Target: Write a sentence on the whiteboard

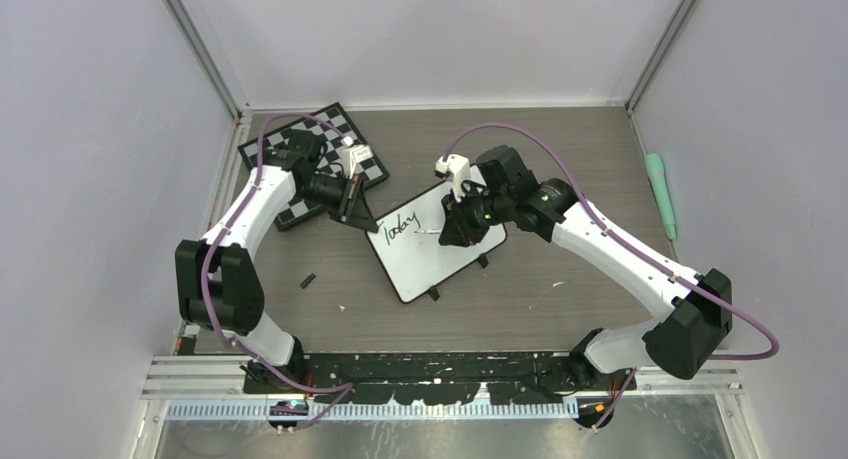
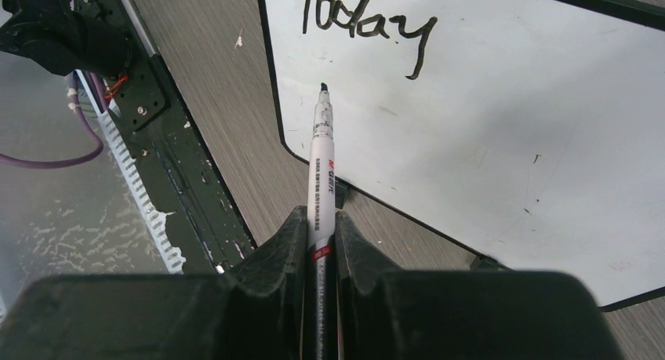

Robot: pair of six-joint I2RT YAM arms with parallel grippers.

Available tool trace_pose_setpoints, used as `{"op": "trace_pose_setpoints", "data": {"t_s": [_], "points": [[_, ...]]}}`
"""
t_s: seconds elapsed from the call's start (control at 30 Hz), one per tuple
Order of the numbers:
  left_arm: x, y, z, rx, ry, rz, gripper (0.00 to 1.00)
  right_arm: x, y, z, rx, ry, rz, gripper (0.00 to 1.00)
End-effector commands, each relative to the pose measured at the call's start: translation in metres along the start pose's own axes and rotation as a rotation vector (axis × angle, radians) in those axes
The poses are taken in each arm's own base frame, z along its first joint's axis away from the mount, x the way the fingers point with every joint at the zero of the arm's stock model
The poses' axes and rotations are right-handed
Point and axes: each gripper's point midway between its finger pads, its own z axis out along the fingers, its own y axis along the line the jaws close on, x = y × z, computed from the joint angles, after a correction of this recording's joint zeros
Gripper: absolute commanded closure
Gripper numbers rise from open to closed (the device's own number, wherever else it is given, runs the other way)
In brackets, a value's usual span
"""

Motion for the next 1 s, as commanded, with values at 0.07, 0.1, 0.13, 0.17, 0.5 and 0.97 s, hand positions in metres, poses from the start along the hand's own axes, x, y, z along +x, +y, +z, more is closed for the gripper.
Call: {"op": "trace_pose_setpoints", "data": {"t_s": [0.07,0.1,0.13,0.17,0.5,0.97], "points": [[0.010,-0.006,-0.001,-0.007,0.021,-0.038,1.00,-0.019,0.005,-0.011,-0.004,-0.077,-0.023,1.00],[0.011,-0.007,-0.001,-0.006,0.022,-0.038,1.00,-0.020,0.003,-0.010,0.005,-0.078,-0.023,1.00],[0.010,-0.006,-0.001,-0.006,0.021,-0.037,1.00,-0.021,0.002,-0.010,0.010,-0.083,-0.026,1.00],[0.010,-0.006,-0.001,-0.006,0.022,-0.036,1.00,-0.022,0.001,-0.009,0.017,-0.086,-0.028,1.00],[0.010,-0.003,0.000,-0.009,0.028,-0.036,1.00,-0.040,-0.005,-0.014,0.055,-0.137,-0.058,1.00],[0.009,-0.004,-0.001,-0.008,0.032,-0.022,1.00,-0.051,-0.040,-0.003,0.210,-0.153,-0.036,1.00]]}}
